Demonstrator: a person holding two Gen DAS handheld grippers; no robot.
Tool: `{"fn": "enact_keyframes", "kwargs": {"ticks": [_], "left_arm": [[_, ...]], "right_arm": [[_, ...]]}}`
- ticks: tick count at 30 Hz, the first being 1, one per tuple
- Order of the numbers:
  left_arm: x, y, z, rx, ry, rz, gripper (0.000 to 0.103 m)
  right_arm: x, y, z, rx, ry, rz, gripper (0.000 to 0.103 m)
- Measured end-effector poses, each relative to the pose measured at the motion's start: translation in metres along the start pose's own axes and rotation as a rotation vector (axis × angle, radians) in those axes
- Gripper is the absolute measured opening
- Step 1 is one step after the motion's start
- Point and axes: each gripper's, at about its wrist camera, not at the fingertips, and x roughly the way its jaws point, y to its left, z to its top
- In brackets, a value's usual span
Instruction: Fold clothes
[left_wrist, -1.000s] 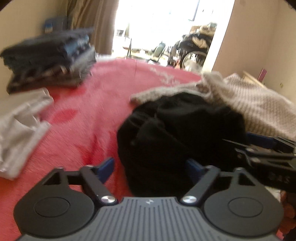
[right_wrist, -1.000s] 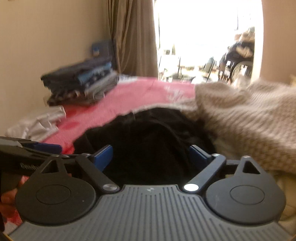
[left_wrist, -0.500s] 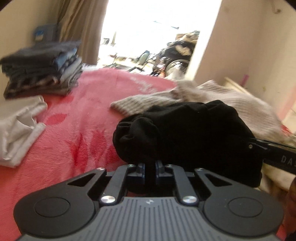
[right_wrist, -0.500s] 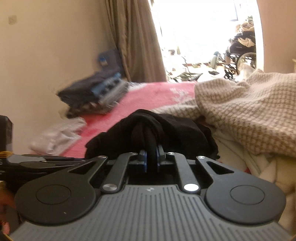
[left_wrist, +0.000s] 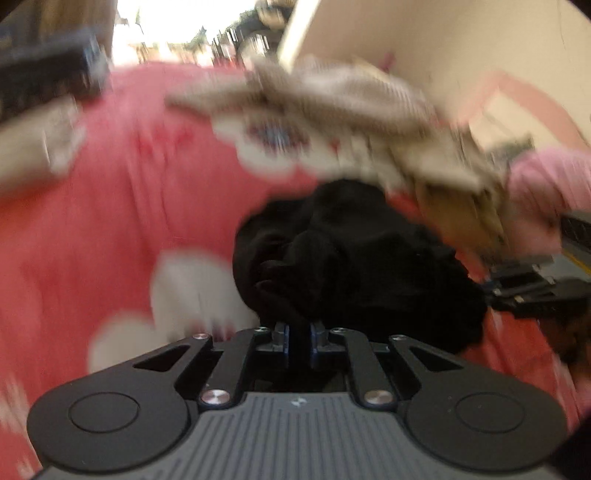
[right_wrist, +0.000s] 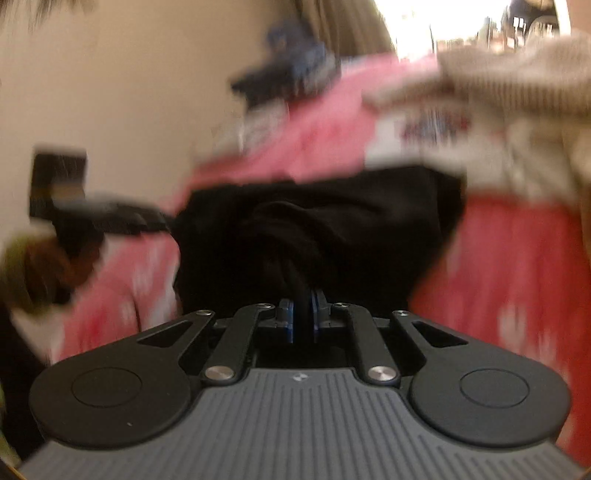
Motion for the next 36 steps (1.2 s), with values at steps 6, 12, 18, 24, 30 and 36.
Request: {"fn": "enact_keyframes", "kwargs": {"ticks": [6,12,18,24,30,36], "left_arm": [[-0.022,0.026,-0.009,-0.057,0.027,0.023,0.049],[-0.024,0.035,0.016,-0.1,-0.093,-0.001,0.065],[0.023,0.038,0.024,-0.168,-0.039,0.037,0.042],[0.016,0.042,0.012,-0.225,-0.051,0.036,0.027],[-0.007,0.043,0.017,-0.229,-0.097,-0.004,0.048],[-0.006,0.033,0.038,-0.191,-0.112,-0.087,0.07]], "right_arm": [[-0.01,0.002,-0.029,-0.015,0.192,-0.077,0.011],[-0.045,-0.01,0.011,0.137,-0.015,-0.007,0.026],[0.026,0.022,0.044,0.041,-0.058,0.16,0.038],[0.106,0.028,0.051,0.038,0.077,0.11,0.023],[0.081,0.06,0.037,-0.072,0.018,0.301,0.006],[0.074,0.1,-0.001,-0.183,0.138,0.489,0.004]]}}
